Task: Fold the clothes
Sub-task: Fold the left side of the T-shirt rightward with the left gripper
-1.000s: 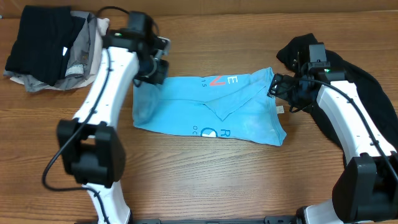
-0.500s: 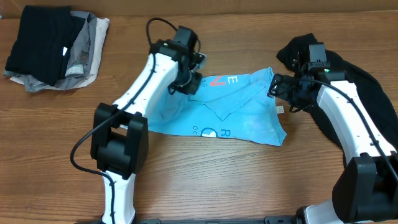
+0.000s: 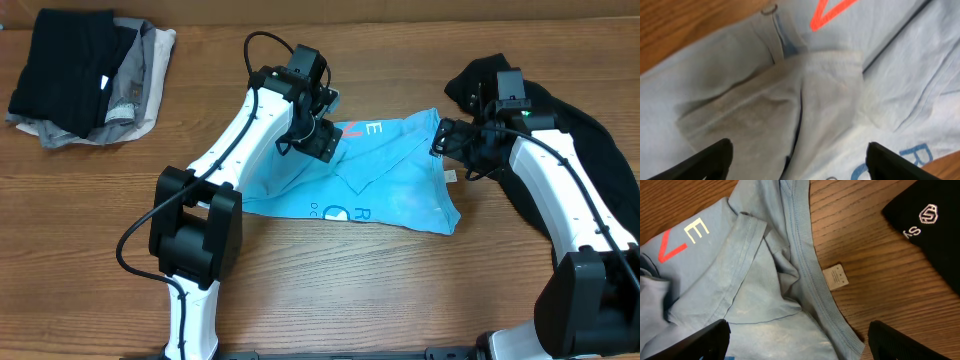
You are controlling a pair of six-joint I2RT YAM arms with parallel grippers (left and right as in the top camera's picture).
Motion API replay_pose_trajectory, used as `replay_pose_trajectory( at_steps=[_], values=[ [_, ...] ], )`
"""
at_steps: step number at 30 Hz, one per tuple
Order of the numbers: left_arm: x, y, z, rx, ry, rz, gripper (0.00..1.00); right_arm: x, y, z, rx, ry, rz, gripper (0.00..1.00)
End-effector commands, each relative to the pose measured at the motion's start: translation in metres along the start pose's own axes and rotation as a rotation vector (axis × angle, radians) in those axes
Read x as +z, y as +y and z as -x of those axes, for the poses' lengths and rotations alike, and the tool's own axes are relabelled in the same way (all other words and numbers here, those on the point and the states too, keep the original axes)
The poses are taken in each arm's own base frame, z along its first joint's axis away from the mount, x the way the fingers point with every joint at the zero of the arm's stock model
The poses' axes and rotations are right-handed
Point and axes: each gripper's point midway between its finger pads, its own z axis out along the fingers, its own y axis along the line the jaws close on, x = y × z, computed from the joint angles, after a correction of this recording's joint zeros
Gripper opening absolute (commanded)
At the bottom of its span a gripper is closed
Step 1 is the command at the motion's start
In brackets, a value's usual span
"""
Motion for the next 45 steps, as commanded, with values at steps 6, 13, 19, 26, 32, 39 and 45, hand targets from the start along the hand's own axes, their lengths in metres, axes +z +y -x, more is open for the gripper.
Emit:
replay_pose_trajectory(
  at_steps=[6, 13, 19, 26, 32, 39, 45],
  values=[
    [-0.015, 0.051, -0.015, 0.024, 0.073, 0.166, 0.96, -0.013, 0.003, 0.012, -0.005, -0.055, 0.009, 0.91],
    [0.010, 0.063, -0.009, 0.010, 0.058, 0.094, 0.77, -0.013, 0.003, 0.012, -0.005, -0.055, 0.009, 0.91],
    [0.034, 0.056, -0.008, 0.039, 0.072, 0.019, 0.71, -0.013, 0.003, 0.012, -0.005, -0.054, 0.008, 0.91],
    [0.045, 0.056, -0.013, 0.036, 0.098, 0.014, 0.39, -0.013, 0.003, 0.012, -0.005, -0.054, 0.008, 0.91],
    [0.040, 0.055, -0.012, 0.033, 0.101, 0.014, 0.04, -0.013, 0.003, 0.012, -0.005, -0.055, 0.008, 0.91],
    [0.000, 0.039, -0.010, -0.005, 0.134, -0.012, 0.04, -0.013, 0.002, 0.013, -0.005, -0.060, 0.003, 0.91],
    [-0.014, 0.004, -0.010, 0.035, 0.152, -0.081, 0.04, -0.013, 0.002, 0.013, -0.005, -0.060, 0.003, 0.92]
  ],
)
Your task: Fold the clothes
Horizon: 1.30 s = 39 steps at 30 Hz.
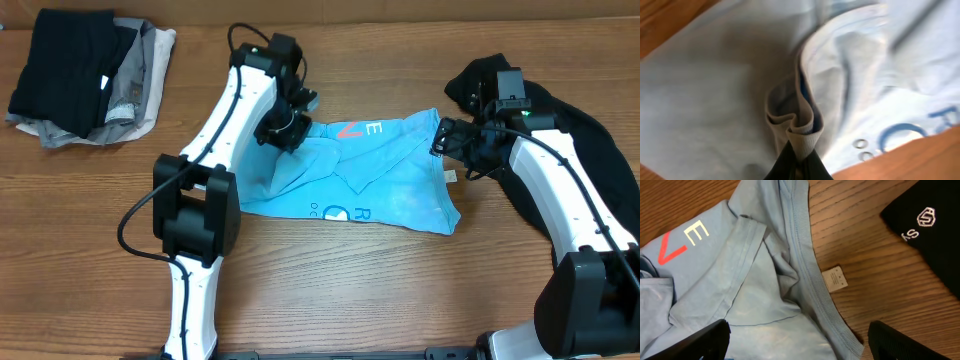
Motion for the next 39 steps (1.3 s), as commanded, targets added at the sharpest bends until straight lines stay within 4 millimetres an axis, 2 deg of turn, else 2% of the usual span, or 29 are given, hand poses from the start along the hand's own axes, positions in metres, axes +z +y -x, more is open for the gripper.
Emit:
replay_pose_trajectory(
  at_steps=[1, 10, 12, 17, 20, 21, 23, 26, 30, 34, 39],
  values=[
    [-0.004, -0.029, 0.001, 0.028, 0.002, -0.054, 0.04, -0.013, 0.002, 0.012, -0.004, -0.051, 0.006, 0.91],
    [0.016, -0.095, -0.021, 0.144, 0.102, -0.108, 0.04, -0.013, 0.001, 0.012, -0.004, -0.055, -0.003, 0.92],
    [0.018, -0.108, -0.024, 0.172, 0.114, -0.108, 0.09, -0.013, 0.001, 0.012, -0.003, -0.055, -0.003, 0.92],
    [0.022, -0.128, -0.030, 0.224, 0.135, -0.098, 0.34, -0.013, 0.000, 0.012, -0.003, -0.055, -0.004, 0.92],
    [0.023, -0.133, -0.032, 0.237, 0.138, -0.095, 0.70, -0.013, 0.001, 0.012, -0.004, -0.056, -0.004, 0.92],
    [0.024, -0.132, -0.031, 0.238, 0.138, -0.090, 0.86, -0.013, 0.001, 0.012, -0.004, -0.055, -0.004, 0.92],
    [0.024, -0.128, -0.031, 0.239, 0.138, -0.067, 1.00, -0.013, 0.000, 0.012, -0.004, -0.055, -0.004, 0.92],
    [0.022, -0.117, -0.028, 0.224, 0.132, -0.042, 1.00, -0.013, 0.000, 0.012, -0.004, -0.054, -0.004, 0.92],
    [0.006, -0.098, -0.018, 0.166, 0.096, -0.044, 1.00, -0.013, 0.001, 0.012, -0.003, -0.055, -0.003, 0.95],
    [-0.027, -0.079, -0.001, 0.094, 0.015, -0.049, 1.00, -0.012, 0.002, 0.010, -0.003, -0.047, 0.009, 0.98],
    [-0.075, -0.057, 0.018, 0.053, -0.109, -0.040, 1.00, -0.003, 0.001, -0.001, -0.007, -0.010, 0.022, 1.00]
  ],
)
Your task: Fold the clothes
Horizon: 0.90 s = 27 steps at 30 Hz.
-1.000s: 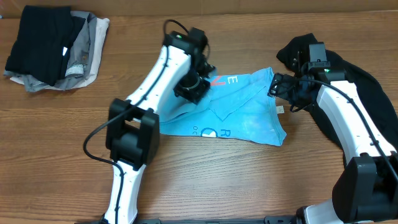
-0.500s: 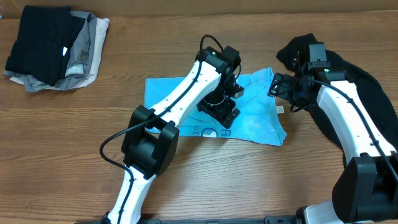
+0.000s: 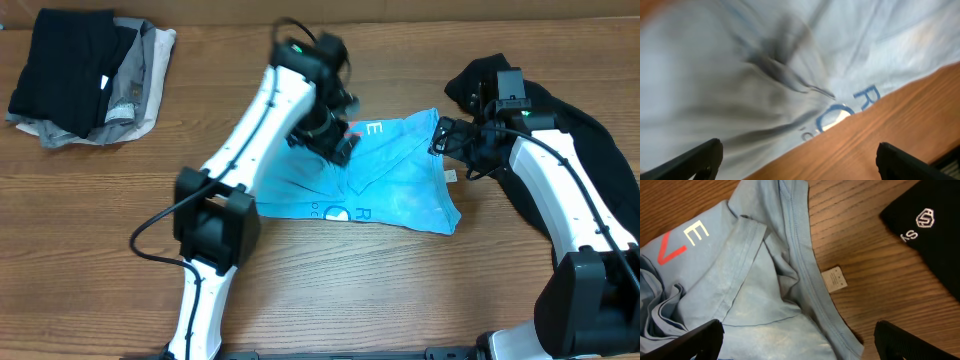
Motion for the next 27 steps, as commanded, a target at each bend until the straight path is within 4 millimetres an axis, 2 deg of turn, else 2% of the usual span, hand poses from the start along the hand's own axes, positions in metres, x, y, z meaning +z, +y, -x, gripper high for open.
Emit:
replay_pose_trajectory(
  at_steps=[1, 5, 9, 15, 19, 24, 27],
  values=[
    [-0.040, 0.011, 0.015, -0.032, -0.114, 0.018, 1.00, 0.001, 0.001, -0.006, -0.016, 0.003, 0.026, 1.00],
    [-0.078, 0.030, 0.025, -0.071, -0.222, 0.038, 1.00, 0.011, 0.000, -0.016, -0.047, 0.029, 0.044, 1.00],
    [-0.103, 0.049, 0.030, -0.113, -0.301, 0.055, 1.00, 0.014, 0.007, -0.018, -0.085, 0.031, 0.090, 1.00],
    [-0.111, 0.073, 0.025, -0.160, -0.315, 0.072, 1.00, 0.021, 0.015, -0.015, -0.118, 0.020, 0.135, 1.00],
    [-0.113, 0.085, 0.022, -0.184, -0.319, 0.083, 1.00, 0.037, 0.012, -0.019, -0.127, 0.062, 0.133, 1.00],
    [-0.115, 0.092, 0.020, -0.199, -0.320, 0.086, 1.00, 0.056, 0.006, -0.025, -0.113, 0.127, 0.165, 1.00],
    [-0.115, 0.093, 0.019, -0.191, -0.319, 0.087, 1.00, 0.059, 0.002, -0.023, -0.097, 0.135, 0.174, 1.00]
  ],
)
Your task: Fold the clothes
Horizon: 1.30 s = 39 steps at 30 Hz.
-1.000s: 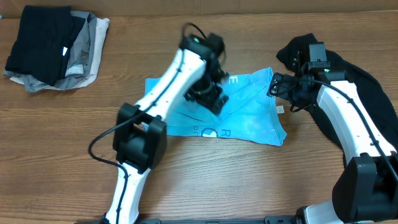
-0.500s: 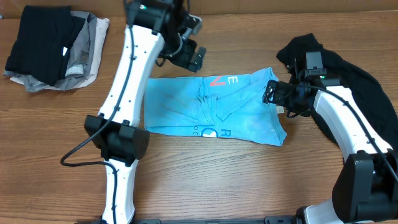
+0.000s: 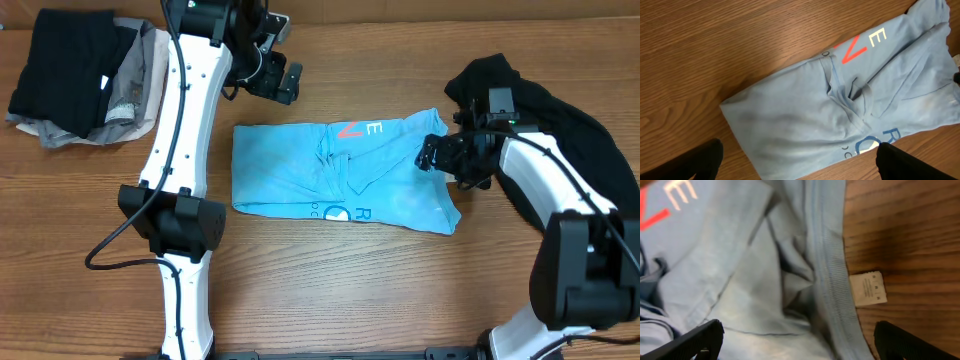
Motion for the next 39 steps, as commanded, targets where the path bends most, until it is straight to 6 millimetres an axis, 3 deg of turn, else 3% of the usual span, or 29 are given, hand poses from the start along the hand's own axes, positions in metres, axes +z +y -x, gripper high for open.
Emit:
replay_pose_trajectory(
  at_steps=[1, 14, 25, 31, 39],
  values=[
    [-0.011, 0.002, 0.004, -0.009, -0.032, 0.011, 1.00, 0.000, -0.002, 0.002, -0.003, 0.000, 0.036, 1.00],
    [-0.011, 0.002, 0.004, -0.009, -0.031, 0.011, 1.00, 0.002, -0.002, 0.003, -0.007, -0.002, 0.038, 1.00],
    [-0.011, 0.002, 0.004, -0.009, -0.033, 0.011, 1.00, 0.026, -0.006, 0.010, -0.049, -0.001, 0.035, 0.99],
    [-0.011, 0.002, 0.004, -0.009, -0.033, 0.011, 1.00, 0.044, -0.009, 0.003, -0.044, 0.042, 0.029, 0.86],
    [-0.011, 0.002, 0.004, -0.009, -0.033, 0.011, 1.00, 0.057, -0.002, -0.010, 0.003, 0.101, 0.039, 0.51]
  ],
)
